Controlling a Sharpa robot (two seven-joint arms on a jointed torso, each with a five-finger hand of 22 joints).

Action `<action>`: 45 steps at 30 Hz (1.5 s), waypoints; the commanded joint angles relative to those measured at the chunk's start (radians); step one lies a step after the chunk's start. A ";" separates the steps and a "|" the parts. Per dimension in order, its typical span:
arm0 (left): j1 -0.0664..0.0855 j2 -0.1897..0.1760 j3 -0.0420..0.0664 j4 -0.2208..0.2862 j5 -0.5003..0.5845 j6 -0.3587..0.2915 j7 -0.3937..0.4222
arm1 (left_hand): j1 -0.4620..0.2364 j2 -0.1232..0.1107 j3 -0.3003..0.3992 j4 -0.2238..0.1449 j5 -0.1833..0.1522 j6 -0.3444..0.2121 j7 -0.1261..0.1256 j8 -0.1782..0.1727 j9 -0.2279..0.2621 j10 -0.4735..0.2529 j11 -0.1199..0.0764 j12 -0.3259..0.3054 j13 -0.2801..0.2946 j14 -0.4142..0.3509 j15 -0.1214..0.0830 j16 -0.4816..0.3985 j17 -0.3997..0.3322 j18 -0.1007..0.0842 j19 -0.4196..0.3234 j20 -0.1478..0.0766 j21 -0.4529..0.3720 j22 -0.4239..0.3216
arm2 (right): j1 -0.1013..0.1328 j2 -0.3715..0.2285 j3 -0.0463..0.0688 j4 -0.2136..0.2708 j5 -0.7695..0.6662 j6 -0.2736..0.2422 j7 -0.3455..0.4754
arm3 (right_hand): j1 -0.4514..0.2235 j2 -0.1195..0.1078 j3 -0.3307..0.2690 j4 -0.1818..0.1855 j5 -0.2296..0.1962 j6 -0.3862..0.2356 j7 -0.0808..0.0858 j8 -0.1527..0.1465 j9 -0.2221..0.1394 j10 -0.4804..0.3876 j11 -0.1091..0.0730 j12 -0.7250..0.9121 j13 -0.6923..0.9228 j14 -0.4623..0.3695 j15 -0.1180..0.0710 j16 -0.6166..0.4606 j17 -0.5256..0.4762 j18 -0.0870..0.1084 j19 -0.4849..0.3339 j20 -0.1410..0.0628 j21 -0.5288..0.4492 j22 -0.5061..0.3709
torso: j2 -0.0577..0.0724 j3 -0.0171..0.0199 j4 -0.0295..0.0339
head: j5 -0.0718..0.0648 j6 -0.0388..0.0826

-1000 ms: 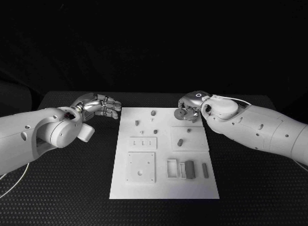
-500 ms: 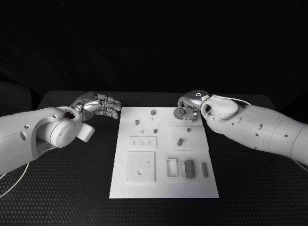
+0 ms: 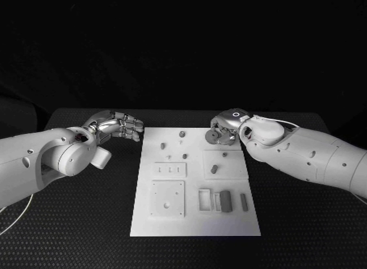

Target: Assemble the parts on the task board

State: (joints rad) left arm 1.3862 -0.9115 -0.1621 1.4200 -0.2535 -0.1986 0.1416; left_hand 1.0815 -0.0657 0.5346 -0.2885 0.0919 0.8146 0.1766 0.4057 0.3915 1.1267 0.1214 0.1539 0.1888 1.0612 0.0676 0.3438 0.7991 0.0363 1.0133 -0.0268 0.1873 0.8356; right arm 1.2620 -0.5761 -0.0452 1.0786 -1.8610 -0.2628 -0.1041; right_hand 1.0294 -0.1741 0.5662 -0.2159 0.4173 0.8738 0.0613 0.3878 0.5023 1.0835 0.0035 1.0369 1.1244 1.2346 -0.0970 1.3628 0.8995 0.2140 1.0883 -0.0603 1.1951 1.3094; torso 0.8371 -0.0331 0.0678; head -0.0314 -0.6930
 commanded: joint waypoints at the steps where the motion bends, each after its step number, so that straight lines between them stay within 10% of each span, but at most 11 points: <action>1: 0.001 -0.002 0.001 0.002 0.001 0.014 0.008 | 0.003 -0.008 -0.005 -0.001 -0.002 0.001 0.007 -0.006 0.002 0.000 0.008 -0.005 0.001 0.008 -0.001 -0.003 0.002 0.005 0.001 -0.006 -0.006 -0.001 | 0.000 -0.012 0.000 0.033 -0.031 -0.025 -0.046 | -0.012 -0.003 0.002 0.009 0.004 0.056 0.054 -0.001 0.003 0.001 0.001 0.004 -0.004 0.009 -0.003 -0.005 0.002 0.048 0.003 -0.005 0.005 0.015 | 0.000 0.0009 -0.0004 | 0.001 0.001; 19: 0.001 -0.007 0.001 0.006 0.001 0.012 0.007 | 0.004 -0.009 -0.005 -0.002 -0.002 0.001 0.007 -0.006 0.002 0.001 0.008 -0.006 0.002 0.009 -0.001 -0.005 0.003 0.005 0.001 -0.006 -0.006 -0.001 | 0.002 -0.028 0.017 0.179 -0.083 -0.055 -0.093 | -0.014 -0.013 0.007 0.024 0.003 0.064 0.051 -0.005 0.006 0.011 -0.002 0.008 -0.018 0.019 -0.007 -0.004 0.005 0.048 0.013 -0.010 0.009 0.015 | 0.000 -0.0012 0.0018 | 0.005 0.007; 45: 0.002 0.001 0.002 0.007 0.001 0.013 0.005 | 0.004 -0.009 -0.006 -0.001 -0.002 0.001 0.007 -0.007 0.003 0.001 0.008 -0.007 0.003 0.010 -0.001 -0.007 0.006 0.005 0.002 -0.006 -0.007 0.000 | 0.001 0.130 0.009 0.109 -0.143 -0.054 -0.118 | -0.012 -0.015 0.009 0.027 0.003 0.063 0.051 -0.010 0.006 0.014 -0.003 0.010 -0.025 0.024 -0.008 -0.005 0.006 0.048 0.016 -0.012 0.010 0.015 | 0.001 -0.0011 0.0042 | 0.018 0.008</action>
State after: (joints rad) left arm 1.3868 -0.9126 -0.1615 1.4259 -0.2536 -0.1985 0.1411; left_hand 1.0815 -0.0657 0.5346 -0.2885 0.0919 0.8146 0.1766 0.4017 0.3930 1.1267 0.1213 0.1505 0.1903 1.0649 0.0639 0.3399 0.8034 0.0362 1.0133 -0.0267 0.1833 0.8355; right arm 1.2636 -0.4498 -0.0354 1.1934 -1.9777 -0.3184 -0.2158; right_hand 1.0189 -0.1847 0.5753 -0.1960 0.4142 0.8849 0.0634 0.3801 0.5074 1.0904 0.0035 1.0408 1.1008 1.2496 -0.1048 1.3625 0.9048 0.2140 1.1016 -0.0652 1.2011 1.3094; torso 0.8379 -0.0348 0.0721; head -0.0150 -0.6835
